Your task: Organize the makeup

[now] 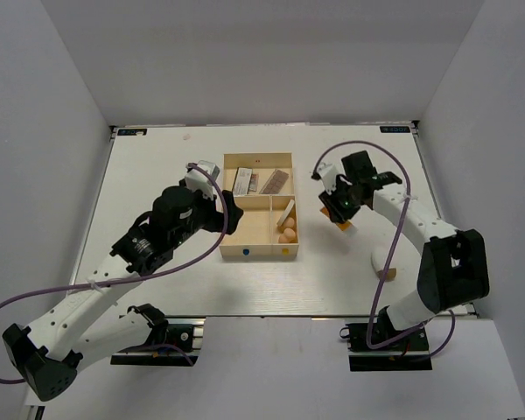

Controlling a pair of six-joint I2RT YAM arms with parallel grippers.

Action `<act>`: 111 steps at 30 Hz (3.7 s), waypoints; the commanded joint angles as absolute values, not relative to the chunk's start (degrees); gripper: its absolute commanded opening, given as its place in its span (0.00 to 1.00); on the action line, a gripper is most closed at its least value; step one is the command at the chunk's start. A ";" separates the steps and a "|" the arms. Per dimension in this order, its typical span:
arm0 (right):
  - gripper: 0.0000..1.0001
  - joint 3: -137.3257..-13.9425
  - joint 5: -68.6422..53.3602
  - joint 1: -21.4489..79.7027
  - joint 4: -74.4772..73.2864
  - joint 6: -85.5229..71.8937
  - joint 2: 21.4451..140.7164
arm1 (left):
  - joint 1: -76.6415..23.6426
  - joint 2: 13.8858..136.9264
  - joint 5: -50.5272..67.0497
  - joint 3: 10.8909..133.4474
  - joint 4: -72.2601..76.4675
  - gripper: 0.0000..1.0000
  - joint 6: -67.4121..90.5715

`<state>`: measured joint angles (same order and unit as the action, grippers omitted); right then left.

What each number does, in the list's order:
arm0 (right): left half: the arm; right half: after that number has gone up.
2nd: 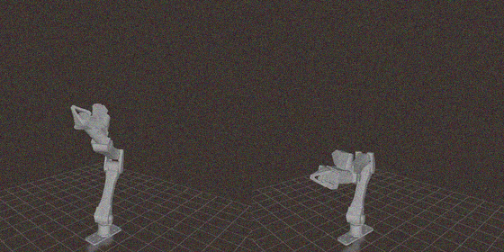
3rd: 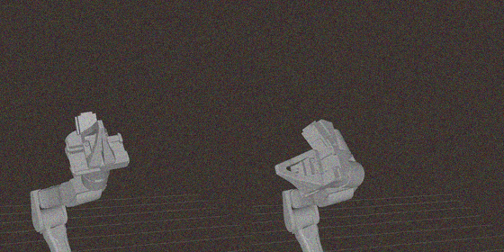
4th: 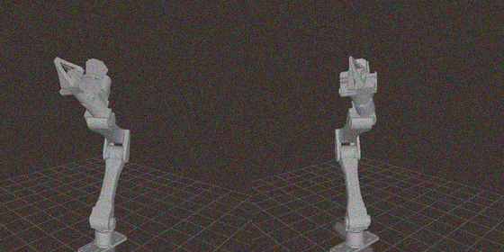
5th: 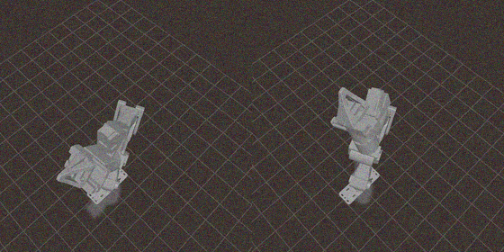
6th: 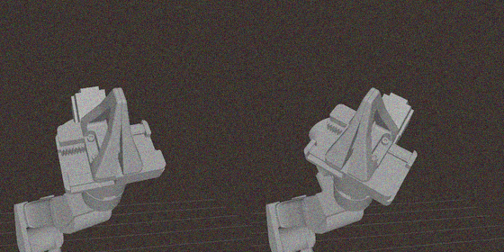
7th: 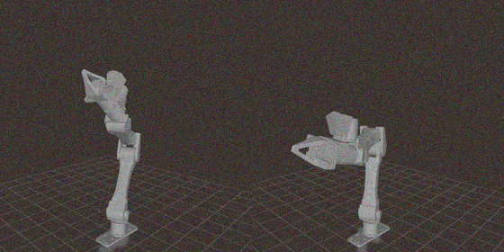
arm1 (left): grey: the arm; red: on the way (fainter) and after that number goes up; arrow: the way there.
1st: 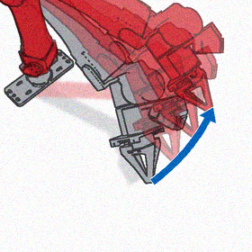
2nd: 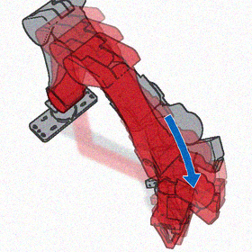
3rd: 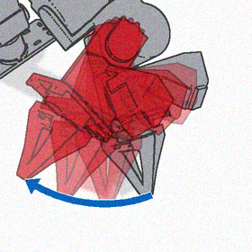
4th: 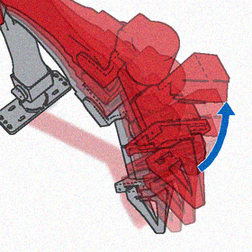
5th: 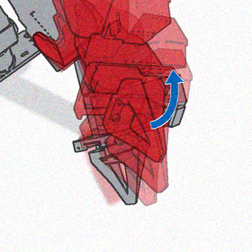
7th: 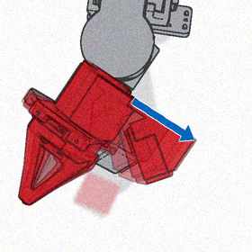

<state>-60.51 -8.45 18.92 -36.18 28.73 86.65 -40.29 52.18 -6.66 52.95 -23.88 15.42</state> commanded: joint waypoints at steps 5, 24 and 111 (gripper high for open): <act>0.05 -78.47 -19.68 27.32 -38.14 28.13 89.38 | -39.55 51.24 -10.90 52.56 -23.12 0.92 14.59; 0.30 -106.00 -26.54 41.92 -34.45 15.82 118.12 | -38.50 50.80 -12.92 51.68 -22.32 0.93 14.15; 0.85 -40.96 2.20 0.79 -37.53 25.75 81.56 | -38.50 44.82 -3.69 50.71 -21.45 0.93 15.29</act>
